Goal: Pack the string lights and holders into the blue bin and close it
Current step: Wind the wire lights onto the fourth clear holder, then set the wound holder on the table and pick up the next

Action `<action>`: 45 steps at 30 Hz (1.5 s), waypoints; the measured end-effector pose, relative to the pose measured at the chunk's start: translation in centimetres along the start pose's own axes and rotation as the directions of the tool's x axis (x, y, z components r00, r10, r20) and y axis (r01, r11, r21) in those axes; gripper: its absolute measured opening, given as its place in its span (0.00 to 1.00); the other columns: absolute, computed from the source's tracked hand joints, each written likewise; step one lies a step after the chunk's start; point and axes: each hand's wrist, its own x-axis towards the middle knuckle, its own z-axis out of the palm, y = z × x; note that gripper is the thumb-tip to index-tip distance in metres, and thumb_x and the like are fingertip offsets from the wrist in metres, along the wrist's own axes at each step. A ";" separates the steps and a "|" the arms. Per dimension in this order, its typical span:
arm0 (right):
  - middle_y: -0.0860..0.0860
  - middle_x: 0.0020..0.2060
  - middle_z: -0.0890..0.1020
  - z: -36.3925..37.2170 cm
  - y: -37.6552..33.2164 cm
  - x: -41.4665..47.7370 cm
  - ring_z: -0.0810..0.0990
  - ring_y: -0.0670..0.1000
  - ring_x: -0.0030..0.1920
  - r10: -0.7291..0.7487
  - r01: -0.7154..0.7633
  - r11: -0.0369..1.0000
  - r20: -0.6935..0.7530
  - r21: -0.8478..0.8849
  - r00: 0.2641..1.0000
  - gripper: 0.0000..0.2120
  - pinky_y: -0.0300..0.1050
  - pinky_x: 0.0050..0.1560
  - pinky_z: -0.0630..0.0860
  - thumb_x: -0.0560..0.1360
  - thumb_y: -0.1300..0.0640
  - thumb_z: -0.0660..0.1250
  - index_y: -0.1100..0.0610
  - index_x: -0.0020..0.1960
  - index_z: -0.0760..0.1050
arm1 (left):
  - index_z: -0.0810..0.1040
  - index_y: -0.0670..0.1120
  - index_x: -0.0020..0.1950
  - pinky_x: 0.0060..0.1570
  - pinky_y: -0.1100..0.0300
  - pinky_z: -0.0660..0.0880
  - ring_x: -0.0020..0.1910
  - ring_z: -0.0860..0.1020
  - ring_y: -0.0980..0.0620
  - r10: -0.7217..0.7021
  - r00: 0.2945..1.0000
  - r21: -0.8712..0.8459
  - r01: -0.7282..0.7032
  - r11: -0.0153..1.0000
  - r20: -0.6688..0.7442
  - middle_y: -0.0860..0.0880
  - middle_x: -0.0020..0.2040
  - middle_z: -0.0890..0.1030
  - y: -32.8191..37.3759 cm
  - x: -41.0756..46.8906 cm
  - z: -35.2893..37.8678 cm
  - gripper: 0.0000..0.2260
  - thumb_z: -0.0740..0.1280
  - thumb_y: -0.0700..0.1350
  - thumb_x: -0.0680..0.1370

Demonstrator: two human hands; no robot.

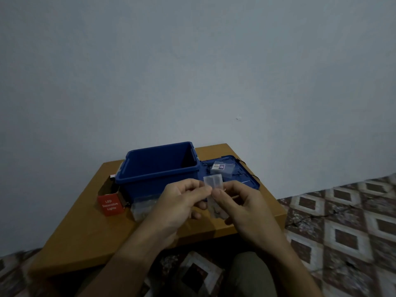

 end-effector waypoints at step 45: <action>0.58 0.37 0.79 -3.7 7.5 18.5 0.78 0.55 0.36 0.453 -0.270 0.872 -0.464 0.409 0.761 0.10 0.51 0.41 0.76 0.77 0.58 0.66 0.64 0.42 0.77 | 0.72 0.41 0.41 0.32 0.57 0.66 0.30 0.67 0.47 -0.058 0.992 0.730 -0.046 0.681 0.116 0.42 0.37 0.72 4.0 25.9 4.0 0.06 0.61 0.38 0.78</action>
